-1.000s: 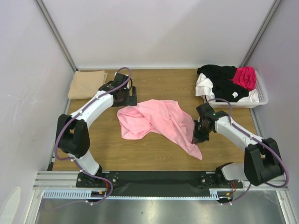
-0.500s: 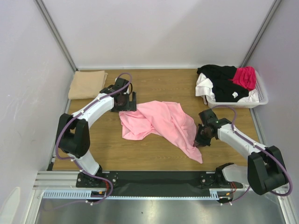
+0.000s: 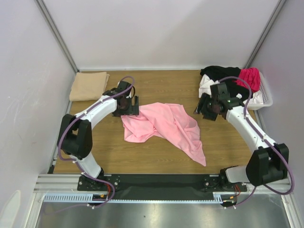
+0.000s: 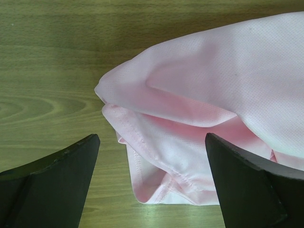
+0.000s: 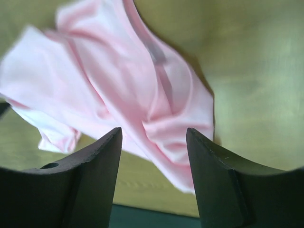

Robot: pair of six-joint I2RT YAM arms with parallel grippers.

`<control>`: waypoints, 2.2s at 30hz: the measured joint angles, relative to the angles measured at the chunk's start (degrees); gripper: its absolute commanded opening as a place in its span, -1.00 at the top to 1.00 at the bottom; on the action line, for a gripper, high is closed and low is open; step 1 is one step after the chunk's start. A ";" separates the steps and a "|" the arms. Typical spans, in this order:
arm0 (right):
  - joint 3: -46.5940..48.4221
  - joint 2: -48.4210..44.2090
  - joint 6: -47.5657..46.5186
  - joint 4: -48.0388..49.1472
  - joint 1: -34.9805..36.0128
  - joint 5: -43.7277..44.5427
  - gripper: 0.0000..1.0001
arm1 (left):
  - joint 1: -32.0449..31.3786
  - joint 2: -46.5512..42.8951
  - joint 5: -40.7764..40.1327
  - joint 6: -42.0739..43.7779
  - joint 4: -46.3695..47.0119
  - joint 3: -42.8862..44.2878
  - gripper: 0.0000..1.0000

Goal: Fold and stack the t-shirts
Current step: Flatten the tshirt out

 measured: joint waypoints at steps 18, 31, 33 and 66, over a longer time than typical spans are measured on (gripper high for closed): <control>1.84 22.03 -11.08 17.29 -1.18 -9.94 -0.09 | 0.00 0.76 0.28 0.02 -0.09 -1.18 -1.00; 2.49 25.88 -14.69 19.06 2.08 -15.39 1.00 | 0.00 1.57 -1.11 0.11 -2.16 -1.07 -1.00; 2.89 25.73 -15.54 19.71 3.21 -17.33 1.00 | 0.00 1.75 -1.31 0.09 -2.34 -1.03 -1.00; 2.47 20.06 -16.41 18.62 -3.30 -20.48 -0.18 | 1.31 7.34 -0.35 -3.48 -2.60 1.55 -0.93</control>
